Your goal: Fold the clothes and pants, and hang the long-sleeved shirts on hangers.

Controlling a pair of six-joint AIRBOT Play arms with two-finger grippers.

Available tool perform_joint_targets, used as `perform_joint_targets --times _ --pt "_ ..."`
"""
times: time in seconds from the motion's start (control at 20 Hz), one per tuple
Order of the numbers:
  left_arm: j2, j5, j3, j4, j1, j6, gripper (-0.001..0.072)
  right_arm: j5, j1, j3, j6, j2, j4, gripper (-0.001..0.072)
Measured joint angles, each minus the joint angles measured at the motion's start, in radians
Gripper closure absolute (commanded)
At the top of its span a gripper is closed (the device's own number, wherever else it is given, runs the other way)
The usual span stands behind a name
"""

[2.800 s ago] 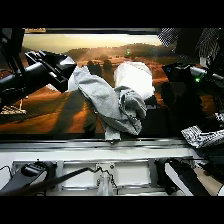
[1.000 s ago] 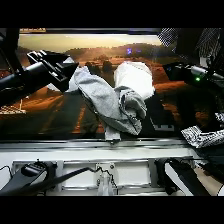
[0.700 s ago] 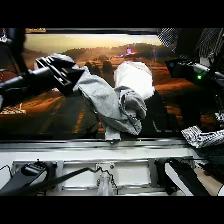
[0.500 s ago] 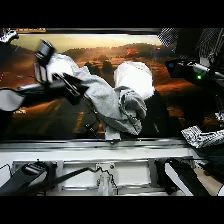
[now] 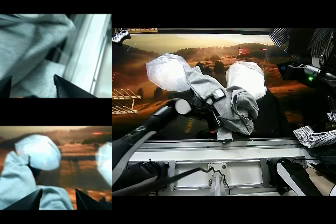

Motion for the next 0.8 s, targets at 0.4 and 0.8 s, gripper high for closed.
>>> perform_joint_targets --times 0.4,0.8 --pt "-0.081 0.279 0.01 0.087 -0.257 0.099 0.0139 0.056 0.0 0.0 0.049 -0.008 -0.083 0.0219" --pt "-0.209 0.415 0.058 0.177 -0.343 0.113 0.016 0.069 0.0 0.0 0.101 -0.008 -0.091 0.0219"
